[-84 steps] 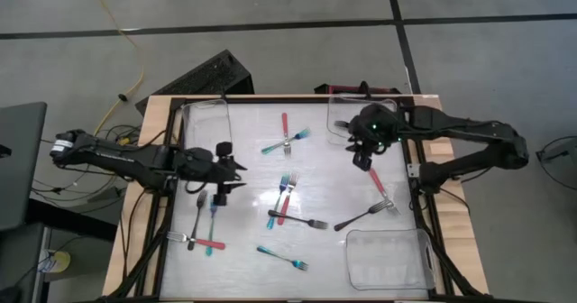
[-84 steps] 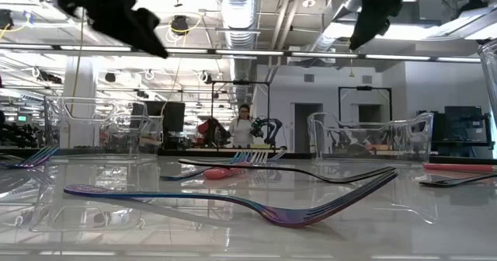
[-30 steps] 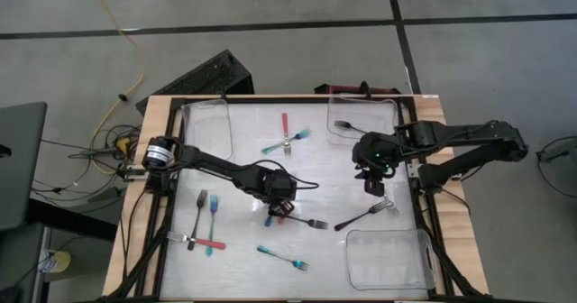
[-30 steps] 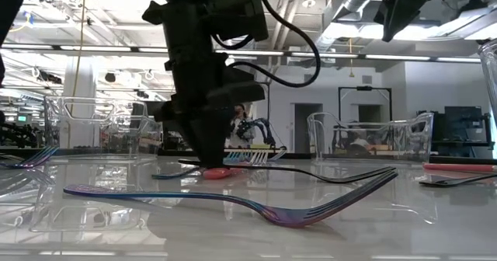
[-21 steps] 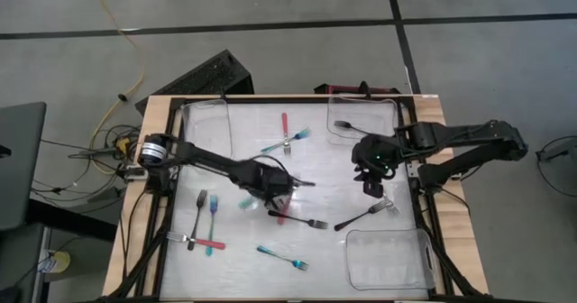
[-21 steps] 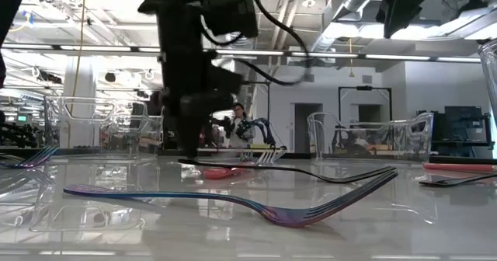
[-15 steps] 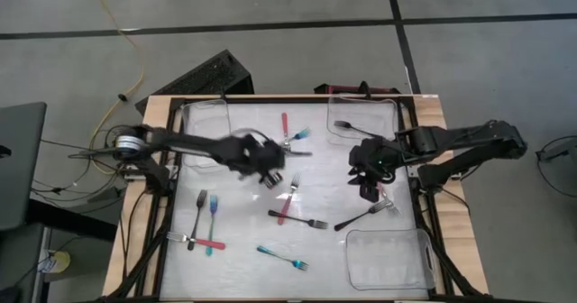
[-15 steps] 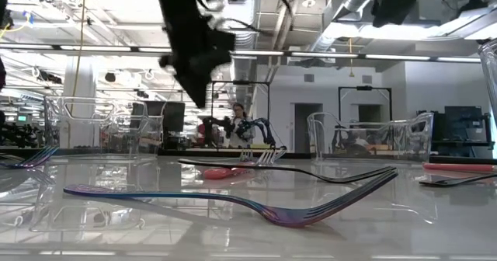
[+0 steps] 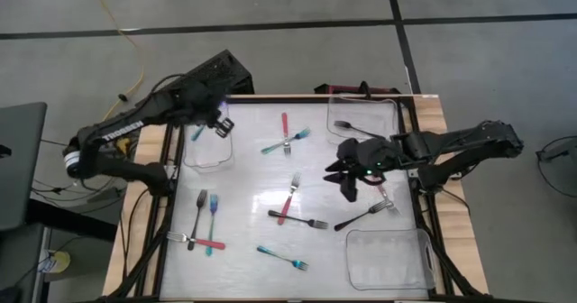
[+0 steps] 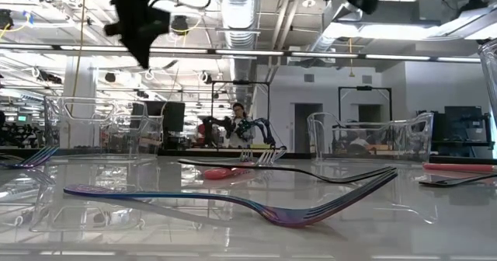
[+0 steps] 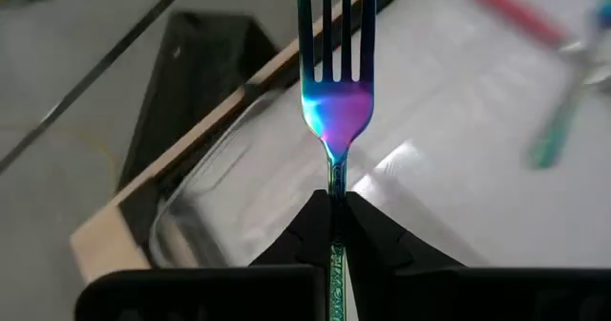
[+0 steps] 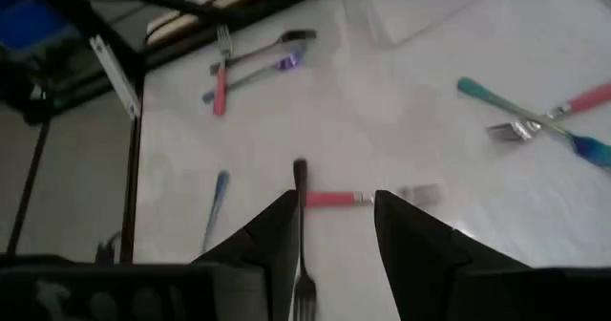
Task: Sort silverware by color (type)
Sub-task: Put the blue fork into the left transparent bin, then put the pink fork into the bottom right transparent bin
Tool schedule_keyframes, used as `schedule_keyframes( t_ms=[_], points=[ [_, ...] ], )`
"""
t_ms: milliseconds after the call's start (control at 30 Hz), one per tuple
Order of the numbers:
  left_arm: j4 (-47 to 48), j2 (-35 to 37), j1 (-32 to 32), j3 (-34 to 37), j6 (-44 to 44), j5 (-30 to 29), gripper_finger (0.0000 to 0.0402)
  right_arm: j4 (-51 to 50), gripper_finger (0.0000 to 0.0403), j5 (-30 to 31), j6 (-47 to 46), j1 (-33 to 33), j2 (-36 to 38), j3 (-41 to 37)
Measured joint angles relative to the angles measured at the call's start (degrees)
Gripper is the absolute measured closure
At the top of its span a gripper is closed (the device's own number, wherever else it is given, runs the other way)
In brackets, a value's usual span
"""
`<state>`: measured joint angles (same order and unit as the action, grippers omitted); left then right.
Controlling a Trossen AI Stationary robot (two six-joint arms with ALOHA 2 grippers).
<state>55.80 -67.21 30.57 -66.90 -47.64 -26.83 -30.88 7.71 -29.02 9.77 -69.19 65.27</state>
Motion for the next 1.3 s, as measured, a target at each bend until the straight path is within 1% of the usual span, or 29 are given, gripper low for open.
schedule_keyframes(
  t_ms=[100,200,267,300,433,600,833,933,1067,1200,1300],
  points=[
    [-1.74,3.09,2.44,7.55,-0.46,2.28,0.0401,5.99,0.0243,-0.03,-0.11,-0.64,-2.43,0.03],
    [-10.21,5.48,5.52,15.51,-2.85,8.04,0.0401,9.21,0.0243,-0.08,-0.79,-0.93,-4.85,0.03],
    [-15.86,6.67,7.62,19.55,-3.16,11.7,0.0401,10.03,0.0243,-0.12,-1.0,-0.93,-6.44,0.03],
    [-17.2,6.86,8.47,21.06,-3.79,12.73,0.0401,10.66,0.0243,-0.13,-1.01,-1.01,-7.16,0.03],
    [-17.34,6.88,10.1,24.55,-6.86,12.47,0.0397,10.95,0.0243,-0.32,-1.18,-1.72,-9.52,1.37],
    [-15.86,6.85,10.42,24.94,-9.24,9.92,0.0362,10.94,0.0243,-3.1,-1.15,-2.41,-11.91,2.82],
    [-15.67,6.88,10.42,24.94,-7.92,8.21,0.0293,10.22,0.0243,-6.41,-1.13,-2.39,-12.73,2.91],
    [-13.87,6.89,10.42,23.49,-4.99,6.79,0.0269,10.42,0.0243,-6.4,-1.11,-2.37,-12.68,2.93],
    [-12.73,8.34,10.2,19.63,2.78,5.97,0.0249,10.08,0.0243,-6.41,-0.97,-2.37,-12.54,2.93],
    [-15.29,10.92,7.68,17.09,8.96,8.31,0.0244,9.31,0.0243,-6.41,-0.96,-2.38,-12.61,2.93],
    [-18.94,12.45,3.5,17.14,12.58,14.18,0.0245,7.18,0.0243,-6.4,-0.96,-2.57,-12.61,2.93]
  ],
)
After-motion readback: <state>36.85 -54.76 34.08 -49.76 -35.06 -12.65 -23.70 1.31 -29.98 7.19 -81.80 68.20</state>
